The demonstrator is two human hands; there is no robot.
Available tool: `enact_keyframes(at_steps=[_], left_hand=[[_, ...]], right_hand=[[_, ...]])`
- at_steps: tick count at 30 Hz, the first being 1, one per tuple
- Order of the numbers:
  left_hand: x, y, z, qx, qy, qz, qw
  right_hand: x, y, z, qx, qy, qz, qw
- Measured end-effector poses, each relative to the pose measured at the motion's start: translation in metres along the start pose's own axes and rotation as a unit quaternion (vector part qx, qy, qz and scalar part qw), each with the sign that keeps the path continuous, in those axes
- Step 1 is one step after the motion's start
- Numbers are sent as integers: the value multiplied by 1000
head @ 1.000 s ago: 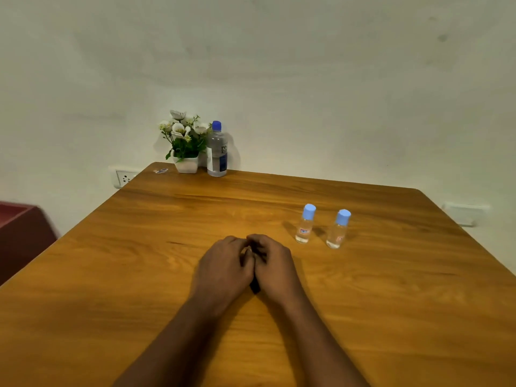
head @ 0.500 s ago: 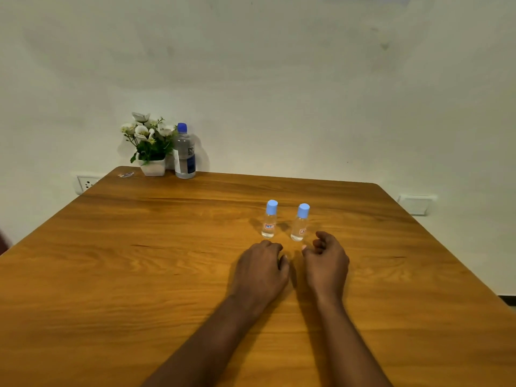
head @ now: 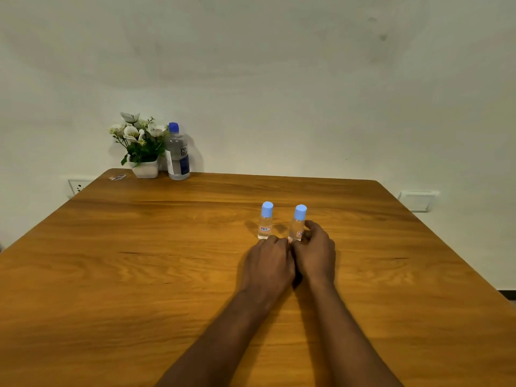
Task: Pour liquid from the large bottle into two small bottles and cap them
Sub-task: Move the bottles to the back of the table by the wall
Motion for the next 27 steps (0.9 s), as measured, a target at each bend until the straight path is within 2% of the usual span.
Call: enact_keyframes(at_steps=[4, 12, 20, 27], left_hand=[[0, -1, -2, 0, 5, 1, 1000], [-2, 10, -12, 3, 9, -7, 1000], [-31, 51, -46, -9, -36, -38, 999], [-81, 67, -81, -49, -73, -68, 994]], right_hand=[[-2, 4, -1, 16, 0, 6, 1000], [4, 18, 27, -21, 10, -1, 1000], [-25, 39, 73, -11, 63, -15, 998], [-80, 46, 84, -13, 94, -25, 995]])
Point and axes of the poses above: each hand's wrist, its own x-axis away from the middle knuckle, its own z-axis out of the back of the hand, y = z × x, the point moved 2 cm from there along -x, towards the middle knuckle, and after that the axes turned 14 degrees about -z, right-handed, at the moved point
